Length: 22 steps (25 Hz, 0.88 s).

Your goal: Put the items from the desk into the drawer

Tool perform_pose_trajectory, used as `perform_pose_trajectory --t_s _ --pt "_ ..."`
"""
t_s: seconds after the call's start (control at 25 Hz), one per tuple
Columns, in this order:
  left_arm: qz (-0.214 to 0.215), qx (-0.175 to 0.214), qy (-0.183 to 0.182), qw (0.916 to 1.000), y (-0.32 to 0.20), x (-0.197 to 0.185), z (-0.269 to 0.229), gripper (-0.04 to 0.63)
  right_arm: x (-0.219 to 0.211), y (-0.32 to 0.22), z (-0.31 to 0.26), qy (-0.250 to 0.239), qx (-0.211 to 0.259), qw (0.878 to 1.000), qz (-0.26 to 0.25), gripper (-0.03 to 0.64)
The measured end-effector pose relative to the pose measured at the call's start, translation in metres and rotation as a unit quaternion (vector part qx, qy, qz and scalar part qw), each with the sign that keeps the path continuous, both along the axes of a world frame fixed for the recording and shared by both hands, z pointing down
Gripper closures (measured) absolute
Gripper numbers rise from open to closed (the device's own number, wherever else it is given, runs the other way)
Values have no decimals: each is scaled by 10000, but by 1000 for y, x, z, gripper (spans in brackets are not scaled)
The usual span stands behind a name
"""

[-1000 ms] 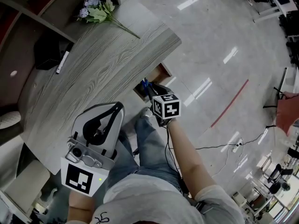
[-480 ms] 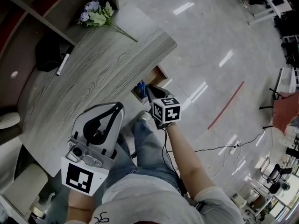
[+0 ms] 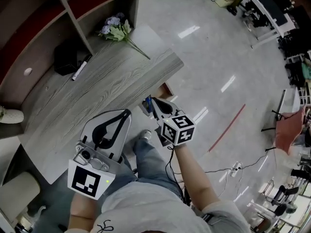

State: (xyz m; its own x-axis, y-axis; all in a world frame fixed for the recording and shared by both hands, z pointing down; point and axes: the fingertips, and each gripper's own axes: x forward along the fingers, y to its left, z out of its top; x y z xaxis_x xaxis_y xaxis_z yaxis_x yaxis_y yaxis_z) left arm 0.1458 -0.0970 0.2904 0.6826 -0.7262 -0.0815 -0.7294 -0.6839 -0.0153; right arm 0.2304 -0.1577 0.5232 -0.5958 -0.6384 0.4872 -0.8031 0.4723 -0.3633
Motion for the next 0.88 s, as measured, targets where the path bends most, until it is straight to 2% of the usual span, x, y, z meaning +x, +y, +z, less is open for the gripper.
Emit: perform_pose_trajectory --t_s 0.32,0.6,0.88 --pt "-361 130 -8 9993 36 -46 -18 586 -70 34 -112 -570 1076 9903 -666 609" --pt "-731 164 -20 9972 65 -98 -25 586 -135 77 -183 -892 1802 9695 -1400 609" --pt "-1065 174 -3 9942 97 -150 -30 586 -197 116 -222 -1074 2228 9493 -1941 609"
